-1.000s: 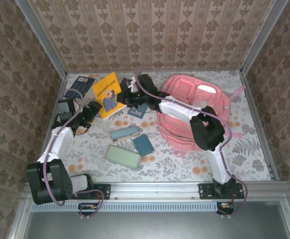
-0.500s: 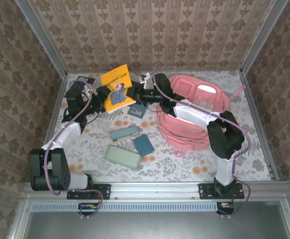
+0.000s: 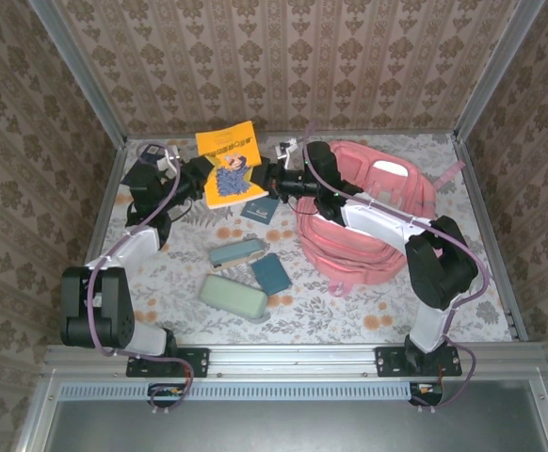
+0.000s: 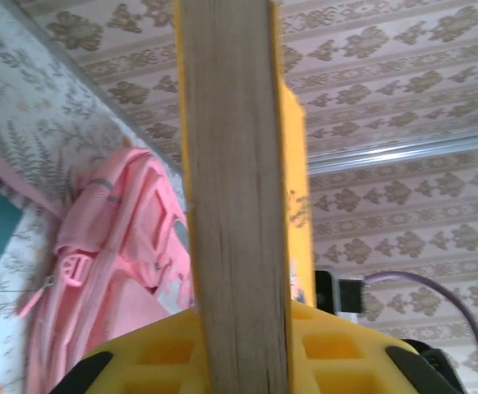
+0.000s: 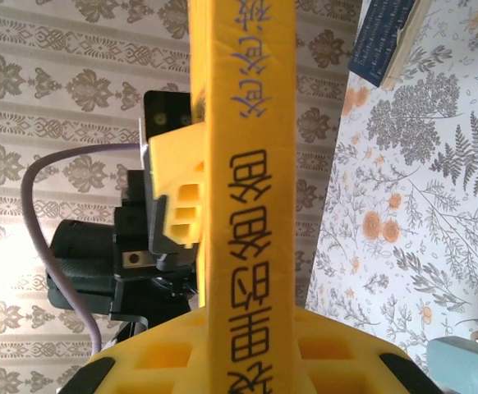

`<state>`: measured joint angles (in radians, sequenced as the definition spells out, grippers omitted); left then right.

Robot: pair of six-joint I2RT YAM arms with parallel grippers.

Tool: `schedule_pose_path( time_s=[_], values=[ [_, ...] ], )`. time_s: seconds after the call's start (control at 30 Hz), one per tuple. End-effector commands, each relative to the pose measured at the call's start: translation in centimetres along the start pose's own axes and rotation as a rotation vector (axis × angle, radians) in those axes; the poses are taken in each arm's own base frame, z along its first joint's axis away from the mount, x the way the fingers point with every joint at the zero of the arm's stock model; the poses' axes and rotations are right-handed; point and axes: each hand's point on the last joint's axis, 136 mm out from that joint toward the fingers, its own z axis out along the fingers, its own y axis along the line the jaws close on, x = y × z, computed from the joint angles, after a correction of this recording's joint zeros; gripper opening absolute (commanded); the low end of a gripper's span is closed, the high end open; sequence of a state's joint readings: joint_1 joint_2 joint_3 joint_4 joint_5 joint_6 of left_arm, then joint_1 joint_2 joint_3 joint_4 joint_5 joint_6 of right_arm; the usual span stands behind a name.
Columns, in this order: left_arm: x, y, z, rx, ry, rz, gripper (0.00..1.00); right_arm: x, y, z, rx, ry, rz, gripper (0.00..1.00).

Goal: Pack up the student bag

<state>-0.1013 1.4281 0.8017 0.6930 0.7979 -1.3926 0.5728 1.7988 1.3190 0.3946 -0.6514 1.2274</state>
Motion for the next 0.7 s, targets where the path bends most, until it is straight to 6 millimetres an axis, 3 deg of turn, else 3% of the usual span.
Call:
schedule_pose_path(
  time_s=[0.0, 0.03, 0.07, 0.13, 0.2, 0.3, 0.53, 0.67],
  values=[
    [1.3, -1.9, 0.0, 0.088, 0.051, 0.024, 0.11, -0.8, 4.7, -1.6, -0.107, -0.040, -0.122, 0.00],
    [1.4, -2.1, 0.0, 0.094, 0.054, 0.025, 0.01, -0.8, 4.6, -1.6, -0.100, -0.039, -0.125, 0.00],
    [1.6, -2.3, 0.1, 0.095, 0.060, 0.027, 0.00, -0.7, 4.3, -1.6, -0.089, -0.033, -0.126, 0.07],
    [1.6, -2.3, -0.1, 0.084, 0.057, 0.033, 0.00, -0.6, 3.5, -1.9, -0.038, -0.019, -0.135, 0.34],
    [1.6, -2.4, -0.3, 0.070, 0.053, 0.046, 0.00, -0.5, 2.0, -3.0, 0.066, -0.019, -0.178, 0.43],
    [1.6, -2.8, -0.7, 0.057, 0.055, 0.061, 0.00, -0.4, -1.2, -6.3, 0.293, -0.030, -0.295, 0.46],
    [2.0, -3.0, -0.9, 0.044, 0.068, 0.083, 0.00, 0.5, -10.3, -16.6, 0.882, 0.022, -0.583, 0.46],
    [2.5, -2.7, -0.8, 0.041, 0.080, 0.082, 0.00, 2.2, -15.1, -20.7, 1.119, 0.178, -0.721, 0.46]
  ],
)
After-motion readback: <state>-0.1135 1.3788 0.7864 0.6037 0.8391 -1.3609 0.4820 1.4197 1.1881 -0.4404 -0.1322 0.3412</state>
